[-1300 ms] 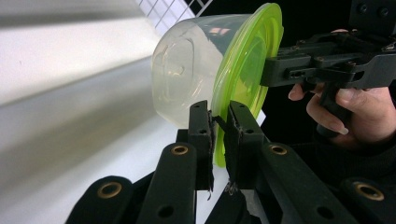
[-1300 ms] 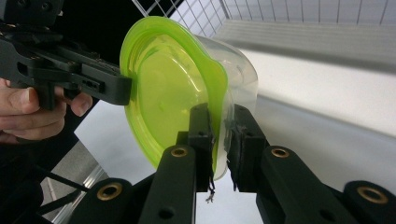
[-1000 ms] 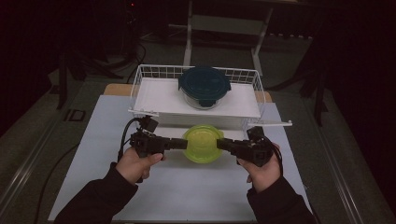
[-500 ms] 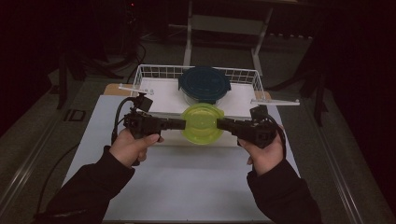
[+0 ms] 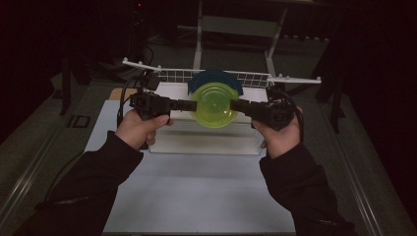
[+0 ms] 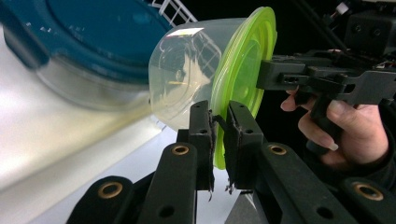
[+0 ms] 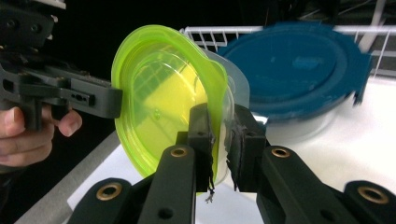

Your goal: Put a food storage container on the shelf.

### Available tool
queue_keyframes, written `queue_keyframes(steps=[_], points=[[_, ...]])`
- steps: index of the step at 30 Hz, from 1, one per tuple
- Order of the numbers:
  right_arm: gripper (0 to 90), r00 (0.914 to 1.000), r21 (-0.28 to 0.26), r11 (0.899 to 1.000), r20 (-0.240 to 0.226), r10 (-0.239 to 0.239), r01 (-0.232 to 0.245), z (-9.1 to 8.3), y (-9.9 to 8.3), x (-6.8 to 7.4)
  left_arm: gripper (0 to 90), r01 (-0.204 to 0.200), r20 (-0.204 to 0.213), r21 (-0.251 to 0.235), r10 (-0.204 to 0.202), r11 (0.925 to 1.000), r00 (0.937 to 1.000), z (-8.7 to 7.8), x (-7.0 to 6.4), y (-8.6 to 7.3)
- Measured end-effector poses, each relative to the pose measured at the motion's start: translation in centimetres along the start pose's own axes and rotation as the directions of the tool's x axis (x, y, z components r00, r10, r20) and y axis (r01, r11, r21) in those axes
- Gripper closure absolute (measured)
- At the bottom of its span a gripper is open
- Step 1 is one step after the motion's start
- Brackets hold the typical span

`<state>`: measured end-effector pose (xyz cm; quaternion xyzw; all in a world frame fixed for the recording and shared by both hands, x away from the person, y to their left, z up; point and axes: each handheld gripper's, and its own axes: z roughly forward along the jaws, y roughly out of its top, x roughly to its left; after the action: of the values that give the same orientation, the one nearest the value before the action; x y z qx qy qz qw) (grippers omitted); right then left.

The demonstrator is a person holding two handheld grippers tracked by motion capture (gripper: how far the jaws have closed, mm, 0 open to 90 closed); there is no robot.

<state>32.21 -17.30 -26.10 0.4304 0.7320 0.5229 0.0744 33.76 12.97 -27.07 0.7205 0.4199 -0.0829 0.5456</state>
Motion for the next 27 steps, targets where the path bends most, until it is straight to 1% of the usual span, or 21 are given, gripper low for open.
queue_keyframes(steps=[3,7,10,11,12,15,16,19,20,22,24,26,27], points=[[80.3,1.0000,-0.014,1.000,0.004,0.002,-0.002,0.1,1.1,-0.3,81.2,0.016,0.011,-0.009,-0.016,0.9998,0.9998,0.2,0.3,1.1],[80.2,0.9998,-0.023,1.000,0.021,0.006,-0.005,0.4,2.4,-0.8,81.2,0.004,-0.008,-0.019,-0.004,0.9998,1.0000,0.5,0.4,2.5],[80.2,0.9995,-0.022,1.000,0.023,0.020,-0.019,0.6,3.2,-1.3,81.2,0.013,-0.017,-0.024,-0.013,0.9996,0.9998,0.8,0.6,3.2],[80.2,0.9994,-0.020,1.000,0.028,0.018,-0.018,0.8,3.4,-1.4,81.2,0.026,-0.015,-0.021,-0.026,0.9994,0.9995,1.0,0.8,3.3],[80.2,0.9993,-0.014,1.000,0.031,0.018,-0.017,0.9,3.6,-1.5,81.2,0.028,-0.015,-0.022,-0.028,0.9994,0.9995,1.1,1.0,3.5],[80.2,0.9991,-0.006,1.000,0.037,0.021,-0.021,1.2,3.9,-1.8,81.0,0.037,-0.013,-0.023,-0.037,0.9991,0.9992,1.3,1.4,3.7],[80.1,0.9988,0.004,0.999,0.038,0.032,-0.032,1.5,4.3,-2.1,80.9,0.048,-0.013,-0.025,-0.048,0.9985,0.9988,1.6,1.8,3.9],[80.0,0.9985,0.018,0.999,0.035,0.043,-0.043,1.8,4.4,-2.4,80.6,0.059,-0.015,-0.027,-0.060,0.9979,0.9981,1.8,2.1,3.9],[79.9,0.9983,0.022,0.999,0.037,0.045,-0.046,1.8,4.4,-2.5,80.6,0.064,-0.024,-0.027,-0.065,0.9976,0.9976,2.0,2.3,3.9],[79.8,0.9978,0.029,0.998,0.044,0.050,-0.051,2.2,4.5,-2.8,80.1,0.077,-0.023,-0.027,-0.077,0.9967,0.9968,2.2,2.6,4.1],[79.6,0.9973,0.030,0.997,0.034,0.065,-0.066,2.4,4.6,-3.1,79.9,0.087,-0.019,-0.038,-0.087,0.9955,0.9960,2.3,2.8,4.2],[79.6,0.9969,0.031,0.997,0.037,0.070,-0.071,2.4,4.7,-3.2,79.8,0.085,-0.020,-0.035,-0.086,0.9957,0.9961,2.4,2.9,4.3],[79.4,0.9968,0.031,0.997,0.042,0.068,-0.069,2.5,4.8,-3.2,79.8,0.088,-0.033,-0.052,-0.090,0.9948,0.9954,2.5,2.9,4.5]])
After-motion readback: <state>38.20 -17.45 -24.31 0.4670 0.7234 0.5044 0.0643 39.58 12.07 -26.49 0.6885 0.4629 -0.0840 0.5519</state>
